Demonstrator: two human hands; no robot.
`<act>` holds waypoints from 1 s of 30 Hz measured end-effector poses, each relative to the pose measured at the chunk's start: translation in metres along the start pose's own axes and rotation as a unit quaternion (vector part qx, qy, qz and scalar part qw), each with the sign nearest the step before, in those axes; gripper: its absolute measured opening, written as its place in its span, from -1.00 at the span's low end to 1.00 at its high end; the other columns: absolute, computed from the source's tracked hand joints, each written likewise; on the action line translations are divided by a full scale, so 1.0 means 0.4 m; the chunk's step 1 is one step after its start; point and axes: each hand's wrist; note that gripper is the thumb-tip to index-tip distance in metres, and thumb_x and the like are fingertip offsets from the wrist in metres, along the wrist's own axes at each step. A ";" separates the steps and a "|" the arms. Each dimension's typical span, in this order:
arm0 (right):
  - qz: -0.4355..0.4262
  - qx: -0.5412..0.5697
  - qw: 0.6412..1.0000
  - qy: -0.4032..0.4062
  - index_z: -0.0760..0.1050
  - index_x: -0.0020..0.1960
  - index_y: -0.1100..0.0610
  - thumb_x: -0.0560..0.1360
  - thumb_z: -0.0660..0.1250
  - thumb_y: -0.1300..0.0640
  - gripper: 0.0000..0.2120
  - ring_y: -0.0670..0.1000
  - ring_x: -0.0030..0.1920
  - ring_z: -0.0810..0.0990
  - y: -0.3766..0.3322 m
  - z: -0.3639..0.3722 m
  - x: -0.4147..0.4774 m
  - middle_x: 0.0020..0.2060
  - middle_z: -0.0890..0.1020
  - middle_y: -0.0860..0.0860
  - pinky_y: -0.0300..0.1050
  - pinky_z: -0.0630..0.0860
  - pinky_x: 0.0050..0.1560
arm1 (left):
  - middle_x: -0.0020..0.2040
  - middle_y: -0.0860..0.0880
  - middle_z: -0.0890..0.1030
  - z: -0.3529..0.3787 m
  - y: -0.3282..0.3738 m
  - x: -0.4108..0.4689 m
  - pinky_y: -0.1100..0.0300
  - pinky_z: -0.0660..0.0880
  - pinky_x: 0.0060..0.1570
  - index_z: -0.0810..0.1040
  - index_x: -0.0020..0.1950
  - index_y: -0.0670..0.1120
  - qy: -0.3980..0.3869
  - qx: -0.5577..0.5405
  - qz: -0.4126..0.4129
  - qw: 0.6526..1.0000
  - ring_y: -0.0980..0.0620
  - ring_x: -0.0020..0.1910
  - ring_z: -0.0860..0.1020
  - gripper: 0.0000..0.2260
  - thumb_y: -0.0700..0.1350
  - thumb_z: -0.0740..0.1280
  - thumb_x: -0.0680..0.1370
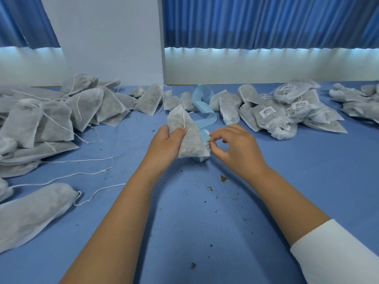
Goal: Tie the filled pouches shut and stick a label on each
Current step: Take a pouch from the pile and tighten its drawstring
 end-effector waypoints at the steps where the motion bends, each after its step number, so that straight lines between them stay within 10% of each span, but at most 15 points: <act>1: 0.000 0.004 1.000 -0.003 0.62 -0.15 0.17 0.43 0.44 0.26 -0.98 0.03 -0.09 0.56 0.000 -0.001 0.000 -0.17 0.68 0.00 -0.02 0.53 -0.06 | -0.09 0.02 0.52 0.000 -0.001 0.000 0.18 0.42 -0.17 0.48 -0.01 -0.07 0.000 0.000 -0.001 1.000 0.07 -0.15 0.51 -0.78 0.08 0.30 0.58; 10: 0.124 0.152 0.974 -0.113 0.40 -0.27 0.01 0.41 0.30 0.16 -0.88 -0.11 0.17 0.55 -0.007 -0.030 0.002 0.17 0.61 -0.16 -0.17 0.49 0.18 | -0.11 0.05 0.51 -0.004 0.001 -0.001 0.20 0.37 -0.23 0.47 -0.04 -0.04 0.002 0.008 -0.006 1.000 0.10 -0.18 0.49 -0.80 0.08 0.29 0.59; 22: 0.279 0.390 0.876 0.055 0.48 -0.18 0.07 0.51 0.30 0.32 -0.82 -0.18 -0.16 0.56 0.004 -0.062 0.036 -0.21 0.62 -0.19 -0.14 0.62 -0.01 | -0.17 0.14 0.60 -0.014 0.022 -0.022 0.36 0.44 -0.30 0.52 -0.05 0.06 -0.018 -0.041 0.033 0.998 0.20 -0.21 0.58 -0.93 0.02 0.36 0.58; 30: 0.286 0.525 0.802 0.001 0.53 -0.25 0.06 0.50 0.35 0.28 -0.80 -0.07 -0.20 0.54 -0.034 -0.080 0.040 -0.28 0.61 -0.08 -0.16 0.50 -0.17 | 0.01 0.02 0.69 -0.018 0.056 -0.060 0.13 0.60 -0.07 0.57 0.11 0.03 -0.062 -0.014 0.046 0.997 0.06 -0.04 0.67 -0.85 0.01 0.38 0.57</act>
Point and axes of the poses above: each hand's wrist, its own x-axis towards the middle knuckle, its own z-axis out of the palm, y = z × x
